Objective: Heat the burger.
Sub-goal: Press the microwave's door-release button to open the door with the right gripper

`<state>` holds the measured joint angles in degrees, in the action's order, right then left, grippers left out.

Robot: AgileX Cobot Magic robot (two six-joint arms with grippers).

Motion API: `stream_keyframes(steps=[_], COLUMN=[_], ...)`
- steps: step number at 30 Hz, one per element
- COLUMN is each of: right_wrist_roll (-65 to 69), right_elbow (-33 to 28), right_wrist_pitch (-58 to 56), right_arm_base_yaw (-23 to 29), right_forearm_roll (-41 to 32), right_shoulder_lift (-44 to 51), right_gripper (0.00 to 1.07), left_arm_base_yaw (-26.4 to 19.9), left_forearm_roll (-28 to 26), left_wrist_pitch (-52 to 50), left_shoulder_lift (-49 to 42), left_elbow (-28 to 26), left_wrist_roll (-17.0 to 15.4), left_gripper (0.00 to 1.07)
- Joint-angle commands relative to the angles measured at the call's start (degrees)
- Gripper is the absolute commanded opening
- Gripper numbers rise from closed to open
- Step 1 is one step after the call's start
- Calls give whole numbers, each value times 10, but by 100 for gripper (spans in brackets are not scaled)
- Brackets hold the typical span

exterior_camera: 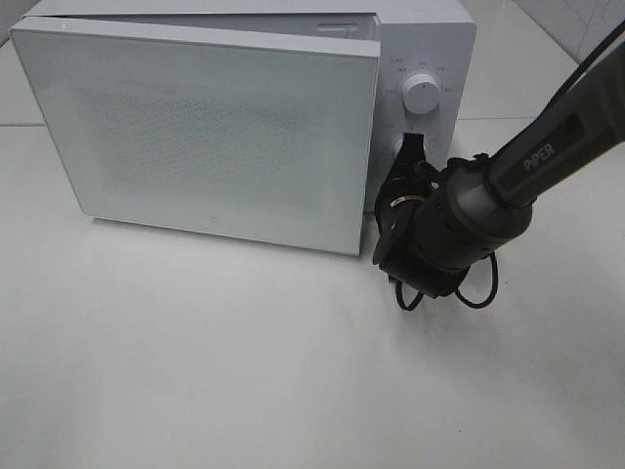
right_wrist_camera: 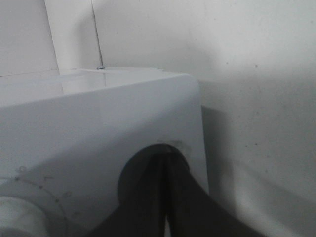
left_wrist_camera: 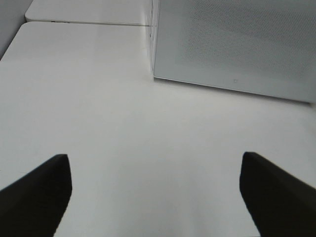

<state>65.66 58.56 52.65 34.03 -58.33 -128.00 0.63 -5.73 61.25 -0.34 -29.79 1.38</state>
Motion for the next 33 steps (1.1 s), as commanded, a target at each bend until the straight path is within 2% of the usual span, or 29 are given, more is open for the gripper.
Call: stream_keyframes(steps=[1, 23, 33], right_wrist_roll=[-6, -10, -10], right_elbow=[50, 50, 41], right_wrist_pitch=[124, 87, 58], right_arm_base_yaw=[-20, -18, 2], right_forearm_roll=[80, 86, 85], right_shoulder_lift=[0, 7, 12], right_gripper=[0, 0, 0], left_arm_base_yaw=[-2, -2, -2], left_forearm_roll=[0, 0, 0], left_wrist_pitch=[1, 1, 1], left_shoulder_lift=[-9, -9, -9], left_elbow=[1, 1, 1], left_wrist_roll=[-2, -2, -2], left_gripper=[84, 84, 84])
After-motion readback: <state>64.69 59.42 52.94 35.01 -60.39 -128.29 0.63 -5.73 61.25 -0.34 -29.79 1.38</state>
